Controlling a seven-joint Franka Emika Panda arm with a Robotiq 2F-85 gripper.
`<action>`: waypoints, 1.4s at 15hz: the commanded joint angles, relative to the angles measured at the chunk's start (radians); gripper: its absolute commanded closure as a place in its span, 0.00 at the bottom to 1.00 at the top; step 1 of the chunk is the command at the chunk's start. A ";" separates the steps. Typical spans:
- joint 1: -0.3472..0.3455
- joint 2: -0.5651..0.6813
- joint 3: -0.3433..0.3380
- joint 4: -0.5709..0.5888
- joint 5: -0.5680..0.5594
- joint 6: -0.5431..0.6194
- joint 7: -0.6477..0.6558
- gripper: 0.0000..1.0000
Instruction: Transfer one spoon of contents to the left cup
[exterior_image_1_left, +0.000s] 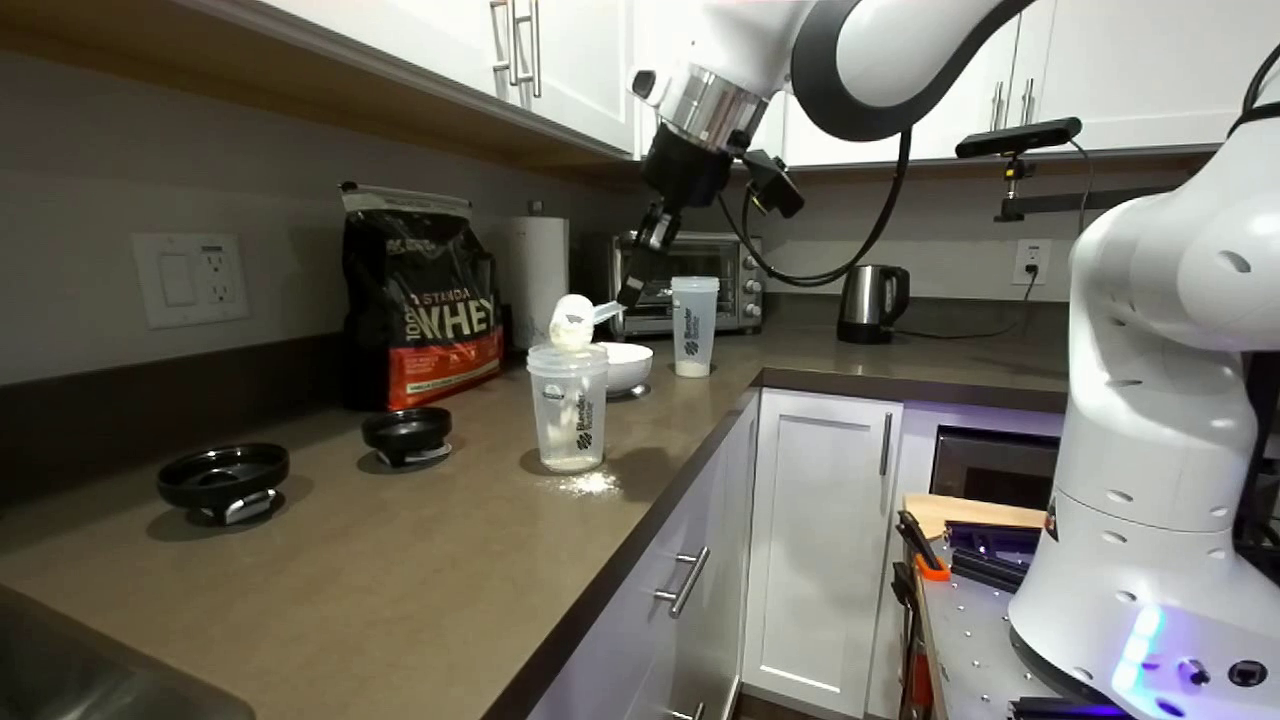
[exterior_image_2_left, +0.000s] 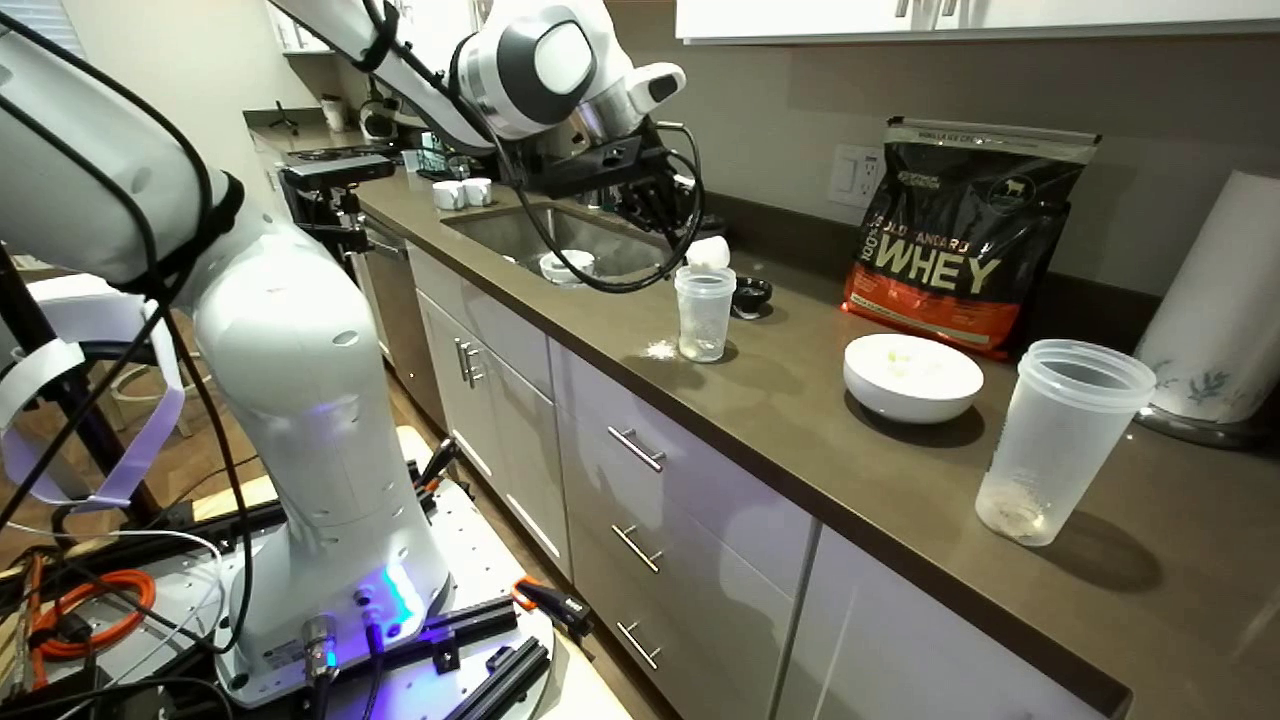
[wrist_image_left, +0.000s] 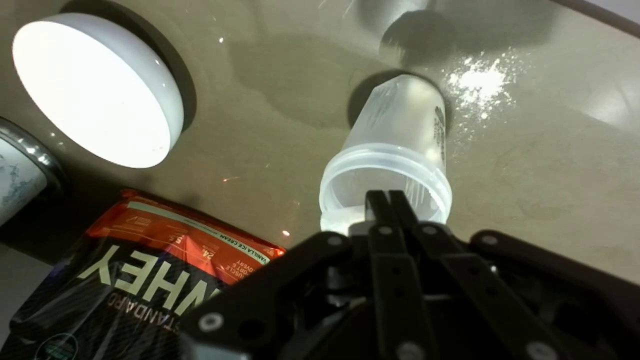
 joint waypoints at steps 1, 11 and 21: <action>-0.036 0.042 -0.014 0.026 -0.024 0.013 0.020 0.98; -0.087 0.184 -0.074 0.149 -0.034 0.035 0.000 0.98; -0.016 0.156 -0.120 0.177 0.020 -0.025 -0.034 0.98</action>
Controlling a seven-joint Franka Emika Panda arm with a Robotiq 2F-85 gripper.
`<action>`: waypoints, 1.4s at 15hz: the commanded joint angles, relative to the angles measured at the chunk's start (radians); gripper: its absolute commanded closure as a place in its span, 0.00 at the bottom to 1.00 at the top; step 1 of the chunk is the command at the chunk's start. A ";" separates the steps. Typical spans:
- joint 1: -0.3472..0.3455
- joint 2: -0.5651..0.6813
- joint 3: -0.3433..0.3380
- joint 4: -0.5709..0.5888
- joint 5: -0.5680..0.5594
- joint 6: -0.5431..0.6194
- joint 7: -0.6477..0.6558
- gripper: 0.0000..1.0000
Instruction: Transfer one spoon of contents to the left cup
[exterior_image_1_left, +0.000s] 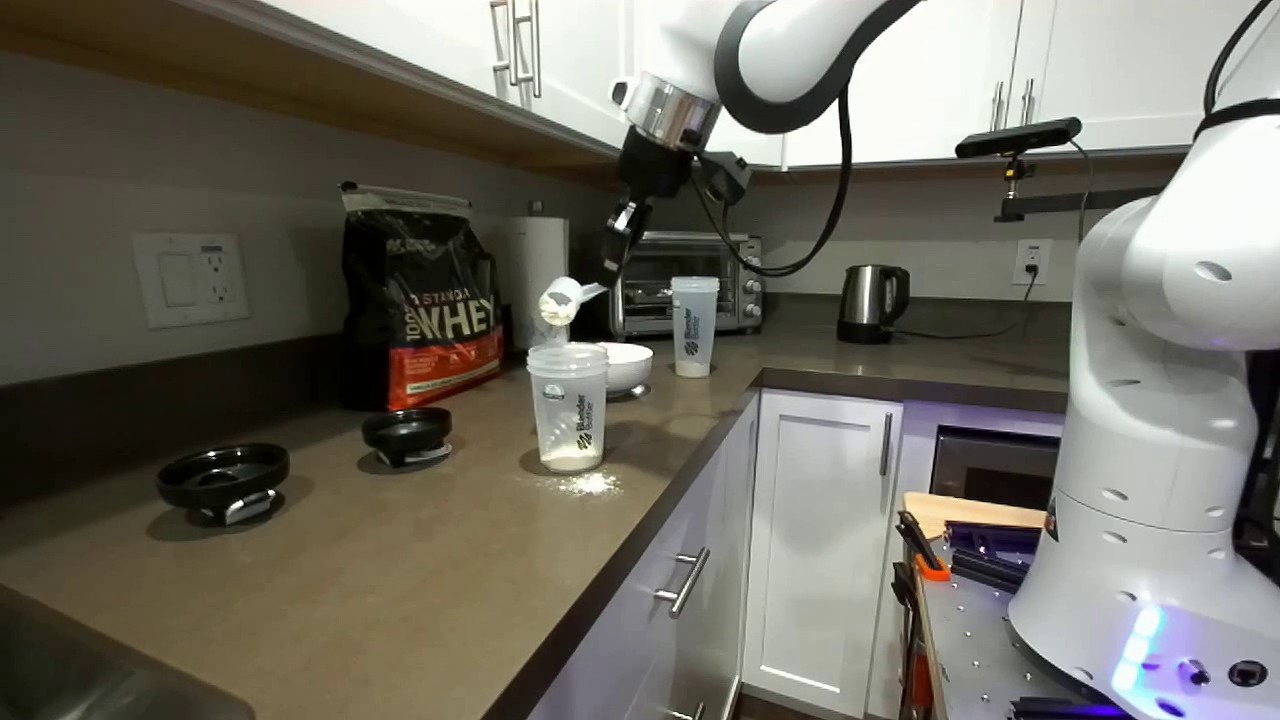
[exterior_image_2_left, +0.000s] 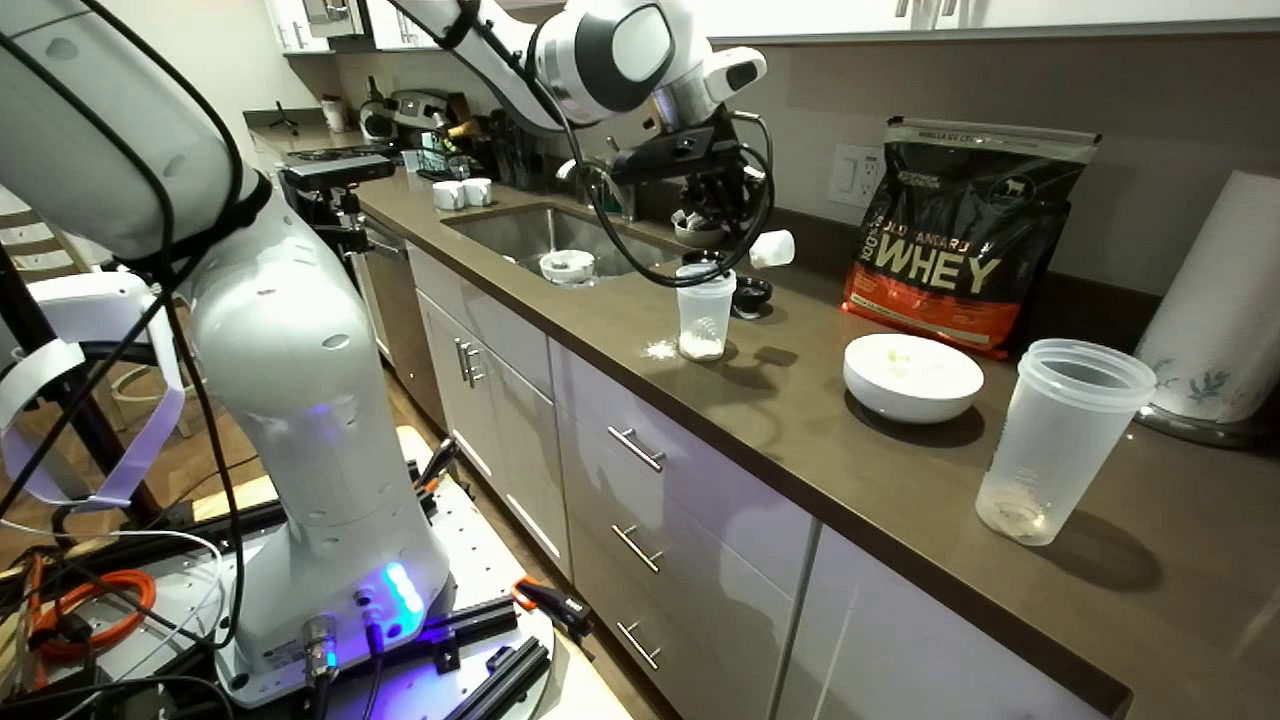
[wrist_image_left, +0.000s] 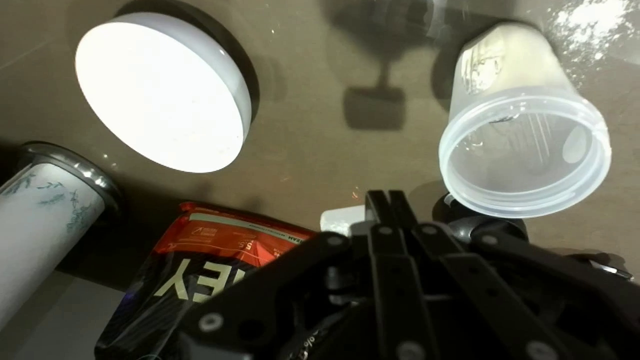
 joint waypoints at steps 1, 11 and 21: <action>0.039 -0.038 -0.011 -0.004 0.030 -0.044 -0.029 0.98; 0.059 -0.117 0.024 -0.062 0.003 -0.075 0.003 0.98; 0.017 -0.159 0.083 -0.116 -0.066 -0.012 0.036 0.98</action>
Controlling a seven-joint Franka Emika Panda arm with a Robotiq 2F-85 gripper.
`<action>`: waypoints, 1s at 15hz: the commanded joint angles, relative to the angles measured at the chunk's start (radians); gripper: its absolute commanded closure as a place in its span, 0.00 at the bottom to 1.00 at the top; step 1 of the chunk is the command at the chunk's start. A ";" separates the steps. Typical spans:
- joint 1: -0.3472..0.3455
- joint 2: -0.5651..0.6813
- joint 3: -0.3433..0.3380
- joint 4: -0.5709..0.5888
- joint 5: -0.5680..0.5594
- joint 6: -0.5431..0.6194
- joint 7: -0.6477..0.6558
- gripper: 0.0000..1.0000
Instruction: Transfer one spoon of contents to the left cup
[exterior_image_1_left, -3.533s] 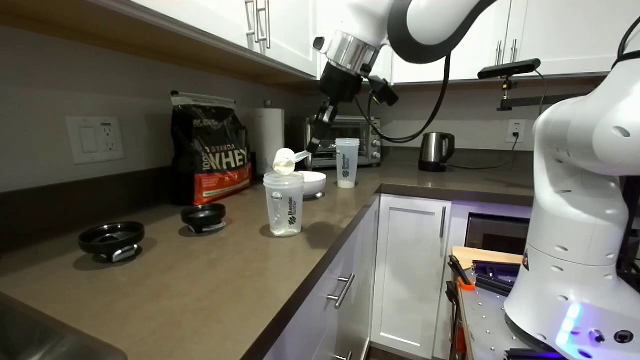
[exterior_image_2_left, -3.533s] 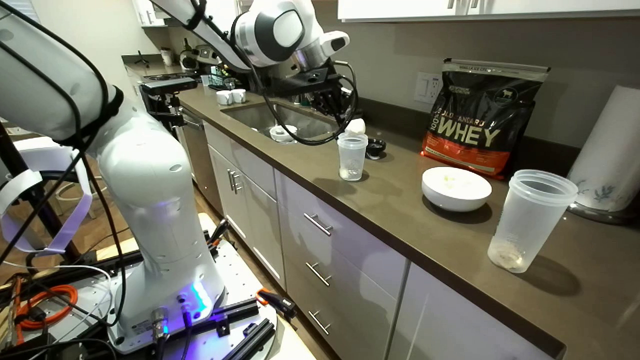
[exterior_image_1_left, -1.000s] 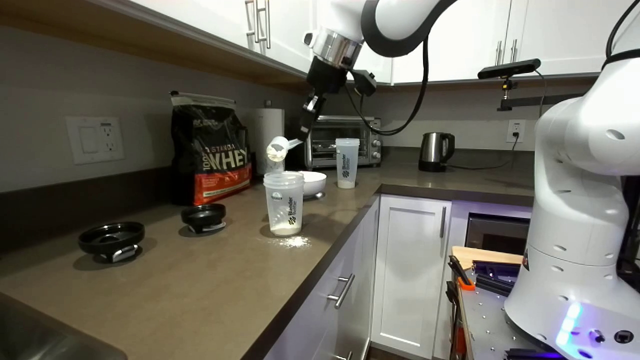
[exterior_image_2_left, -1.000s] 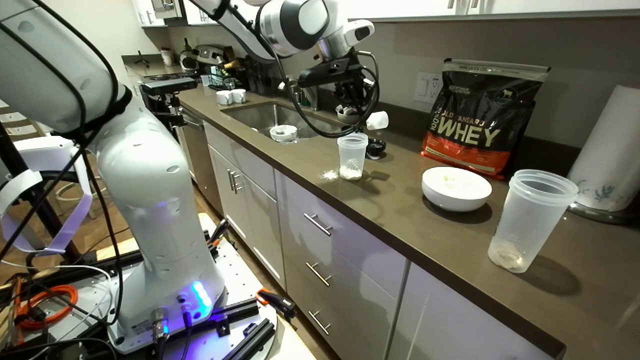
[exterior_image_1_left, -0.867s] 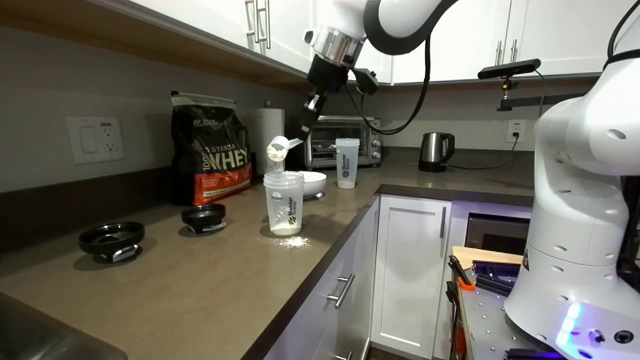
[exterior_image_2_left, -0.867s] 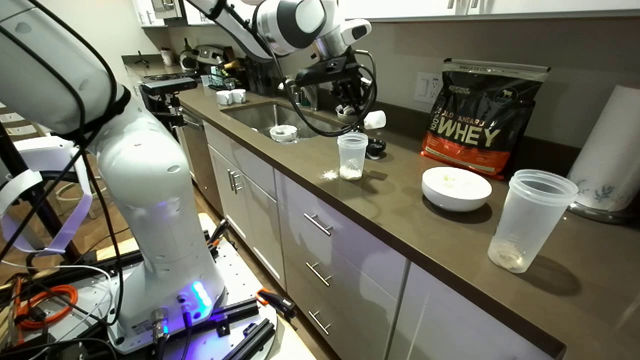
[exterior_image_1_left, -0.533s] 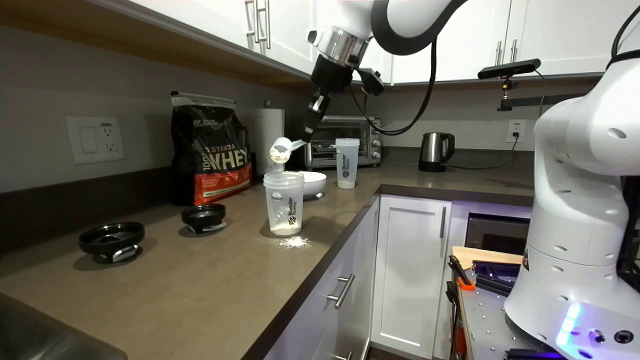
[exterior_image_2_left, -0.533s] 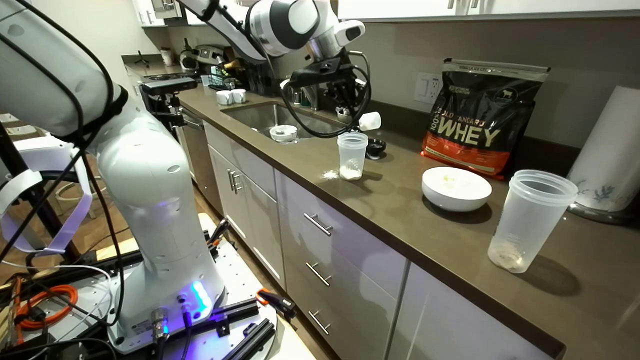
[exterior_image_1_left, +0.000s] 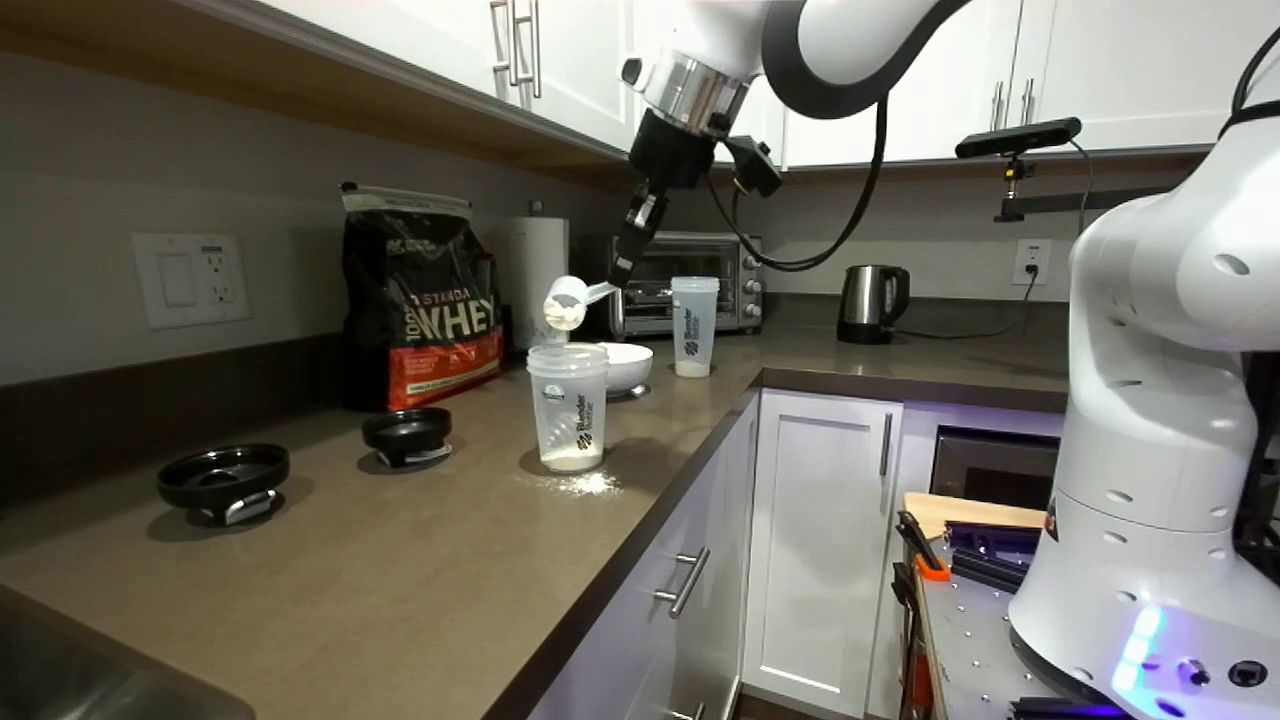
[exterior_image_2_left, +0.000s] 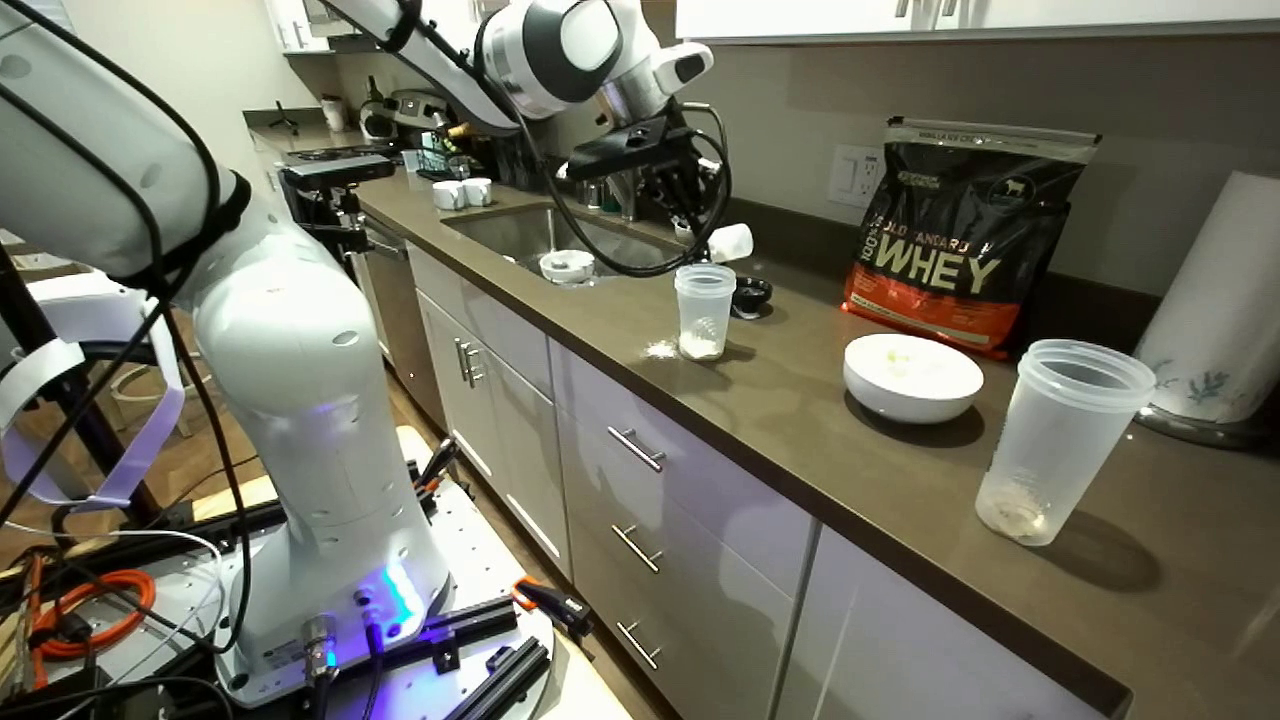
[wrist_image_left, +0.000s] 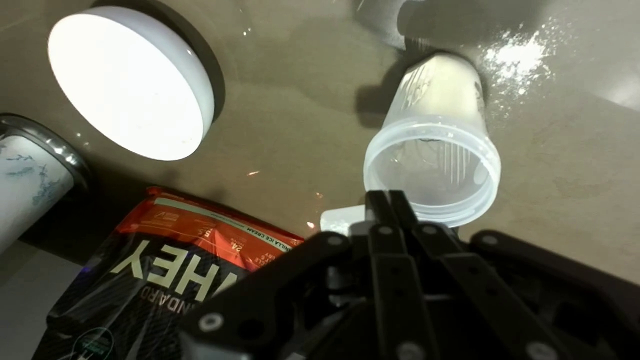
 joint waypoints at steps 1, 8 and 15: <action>-0.034 -0.029 0.034 -0.029 -0.054 0.041 0.034 0.98; -0.050 -0.049 0.051 -0.043 -0.072 0.061 0.035 0.98; -0.074 -0.069 0.068 -0.058 -0.098 0.083 0.046 0.98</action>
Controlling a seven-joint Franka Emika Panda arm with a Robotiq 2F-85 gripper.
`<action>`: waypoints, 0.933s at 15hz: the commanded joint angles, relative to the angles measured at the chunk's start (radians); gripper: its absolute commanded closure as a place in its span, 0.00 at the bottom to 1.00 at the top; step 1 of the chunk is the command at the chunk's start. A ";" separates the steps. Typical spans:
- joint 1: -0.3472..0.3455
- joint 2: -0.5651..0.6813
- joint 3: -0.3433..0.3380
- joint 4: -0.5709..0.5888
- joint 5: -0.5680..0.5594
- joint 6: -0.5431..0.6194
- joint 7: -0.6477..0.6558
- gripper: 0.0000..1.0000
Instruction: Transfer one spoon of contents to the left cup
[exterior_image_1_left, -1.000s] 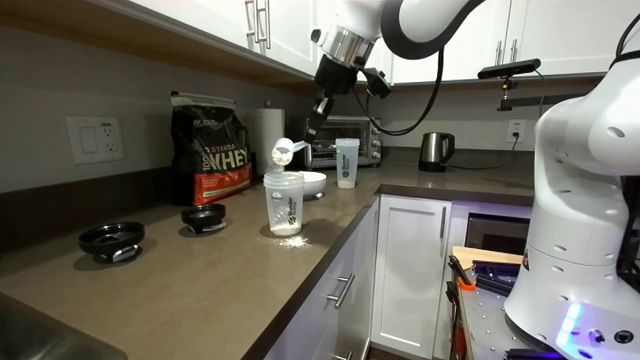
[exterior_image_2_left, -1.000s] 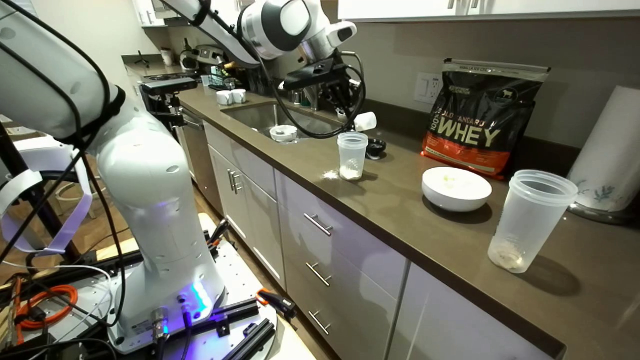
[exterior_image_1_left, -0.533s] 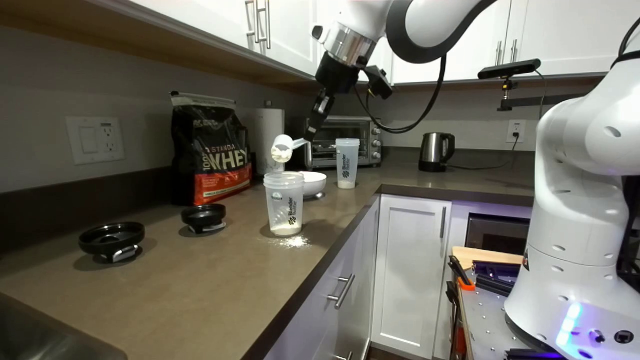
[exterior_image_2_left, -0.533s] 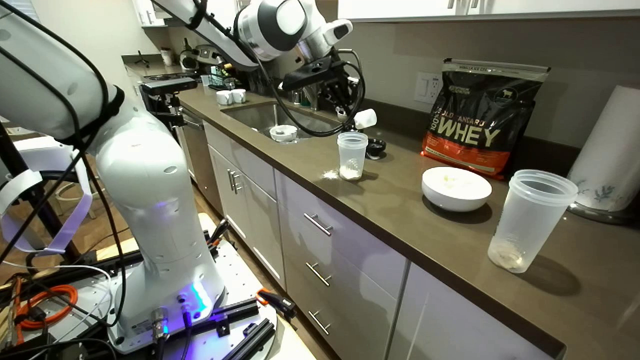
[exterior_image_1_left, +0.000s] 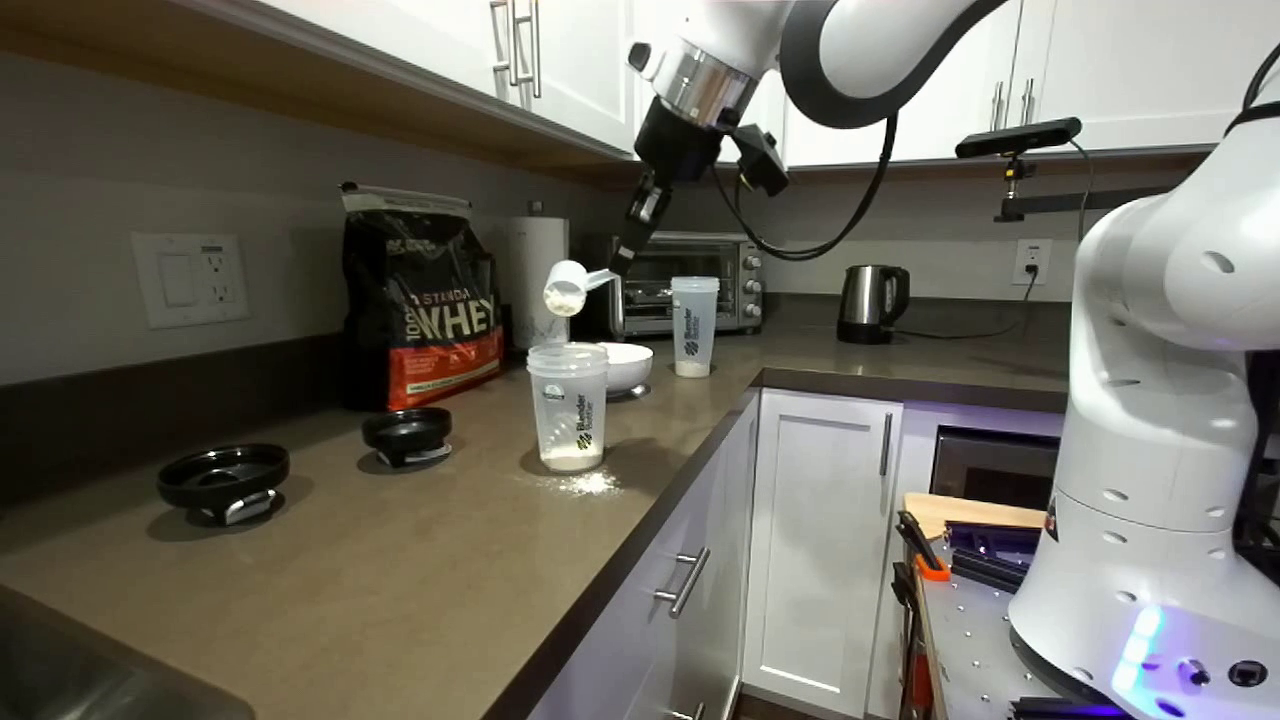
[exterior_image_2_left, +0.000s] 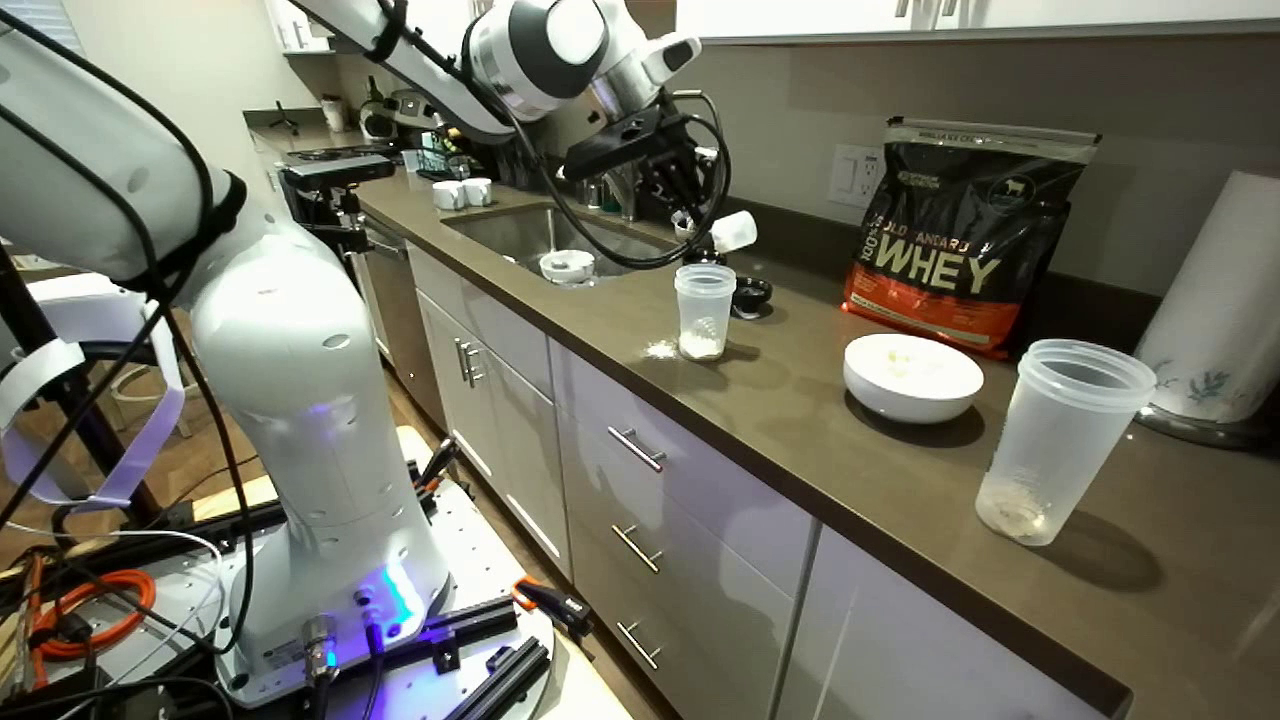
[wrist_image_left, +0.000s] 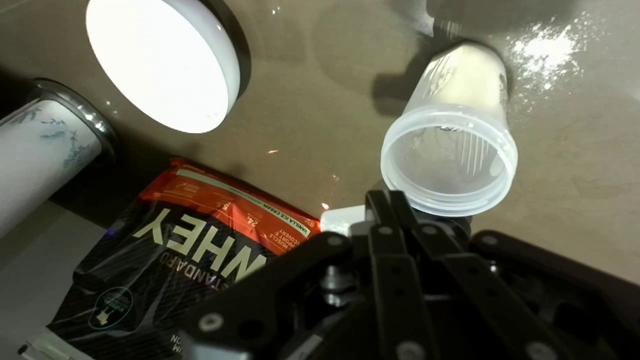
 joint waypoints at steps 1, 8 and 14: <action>-0.028 -0.027 0.021 -0.031 -0.040 0.041 0.036 0.98; -0.037 -0.041 0.025 -0.039 -0.040 0.054 0.033 0.98; -0.037 -0.040 0.026 -0.036 -0.041 0.056 0.030 0.98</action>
